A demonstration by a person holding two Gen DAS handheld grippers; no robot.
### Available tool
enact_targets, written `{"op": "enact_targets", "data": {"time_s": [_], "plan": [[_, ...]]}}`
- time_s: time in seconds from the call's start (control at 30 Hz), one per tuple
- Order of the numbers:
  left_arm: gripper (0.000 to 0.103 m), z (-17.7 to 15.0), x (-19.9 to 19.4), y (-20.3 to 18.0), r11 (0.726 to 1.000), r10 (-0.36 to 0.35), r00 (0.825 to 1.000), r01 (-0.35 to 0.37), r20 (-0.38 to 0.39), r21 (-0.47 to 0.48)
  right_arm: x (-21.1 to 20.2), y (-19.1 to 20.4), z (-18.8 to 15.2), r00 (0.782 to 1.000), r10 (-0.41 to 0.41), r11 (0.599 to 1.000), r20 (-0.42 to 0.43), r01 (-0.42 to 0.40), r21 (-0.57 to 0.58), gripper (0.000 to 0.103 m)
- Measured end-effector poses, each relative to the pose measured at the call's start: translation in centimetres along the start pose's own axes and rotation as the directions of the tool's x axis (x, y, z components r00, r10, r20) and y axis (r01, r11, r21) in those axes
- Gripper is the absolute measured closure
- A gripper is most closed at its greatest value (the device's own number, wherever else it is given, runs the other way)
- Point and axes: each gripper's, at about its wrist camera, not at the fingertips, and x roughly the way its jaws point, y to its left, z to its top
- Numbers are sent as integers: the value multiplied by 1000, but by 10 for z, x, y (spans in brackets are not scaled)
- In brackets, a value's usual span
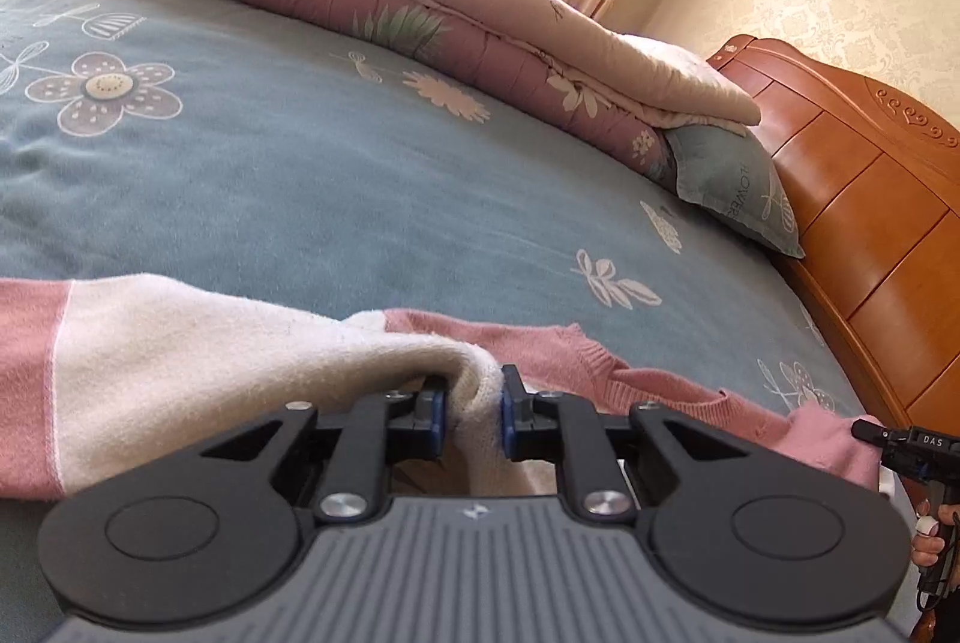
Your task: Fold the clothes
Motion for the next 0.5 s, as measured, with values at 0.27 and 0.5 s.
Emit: {"op": "enact_targets", "data": {"time_s": [0.27,0.5], "plan": [[79,-7,46,19,996,11,990,-23,-139,-86,47,-25,9,996,-27,995,-89,35,97,79],[54,-41,-8,5,998,-2,982,-10,-188,-61,-8,-17,-45,989,-42,997,-139,51,58,55]]}}
